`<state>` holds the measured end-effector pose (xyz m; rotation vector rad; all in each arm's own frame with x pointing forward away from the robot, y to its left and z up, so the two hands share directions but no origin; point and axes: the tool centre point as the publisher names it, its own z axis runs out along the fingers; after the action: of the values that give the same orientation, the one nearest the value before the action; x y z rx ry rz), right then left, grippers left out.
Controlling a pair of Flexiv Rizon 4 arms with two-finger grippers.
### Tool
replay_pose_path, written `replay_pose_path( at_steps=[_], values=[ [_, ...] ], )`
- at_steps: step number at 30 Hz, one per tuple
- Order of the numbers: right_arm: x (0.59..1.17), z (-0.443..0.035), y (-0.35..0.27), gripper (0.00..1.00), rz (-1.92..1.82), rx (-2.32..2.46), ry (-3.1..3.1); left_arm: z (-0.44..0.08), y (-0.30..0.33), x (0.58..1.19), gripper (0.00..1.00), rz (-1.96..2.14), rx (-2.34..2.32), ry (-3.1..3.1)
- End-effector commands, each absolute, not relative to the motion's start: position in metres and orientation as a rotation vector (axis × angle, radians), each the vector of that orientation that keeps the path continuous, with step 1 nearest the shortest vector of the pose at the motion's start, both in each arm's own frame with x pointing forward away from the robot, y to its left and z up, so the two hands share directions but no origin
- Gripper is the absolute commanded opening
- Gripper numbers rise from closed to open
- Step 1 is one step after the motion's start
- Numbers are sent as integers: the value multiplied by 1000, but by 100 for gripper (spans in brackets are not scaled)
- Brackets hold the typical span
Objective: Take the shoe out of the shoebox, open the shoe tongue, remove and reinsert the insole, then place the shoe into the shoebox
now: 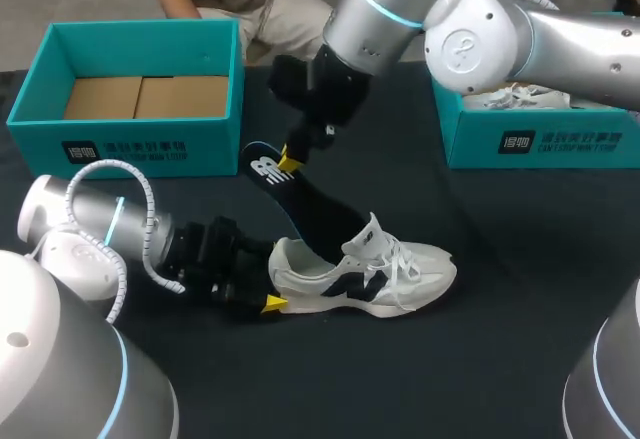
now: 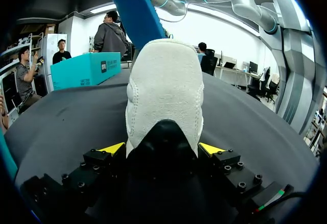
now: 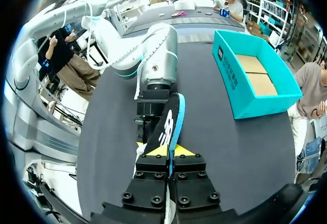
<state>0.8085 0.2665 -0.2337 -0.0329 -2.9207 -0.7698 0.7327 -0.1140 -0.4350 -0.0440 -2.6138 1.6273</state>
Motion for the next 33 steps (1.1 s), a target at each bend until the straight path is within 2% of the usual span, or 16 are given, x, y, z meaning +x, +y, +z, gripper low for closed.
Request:
replay_pose_path(
  at_steps=[1,20,33],
  values=[
    [815,-223,274,0,-776,-18,-2939,-441,-115,733,0,1622,-44,-2616],
    [859,-130,309,0,-903,27,-3111,-441,-115,733,0,1622,-44,-2616],
    [859,-130,309,0,-903,27,-3111,-441,-115,733,0,1622,-44,-2616]
  ],
)
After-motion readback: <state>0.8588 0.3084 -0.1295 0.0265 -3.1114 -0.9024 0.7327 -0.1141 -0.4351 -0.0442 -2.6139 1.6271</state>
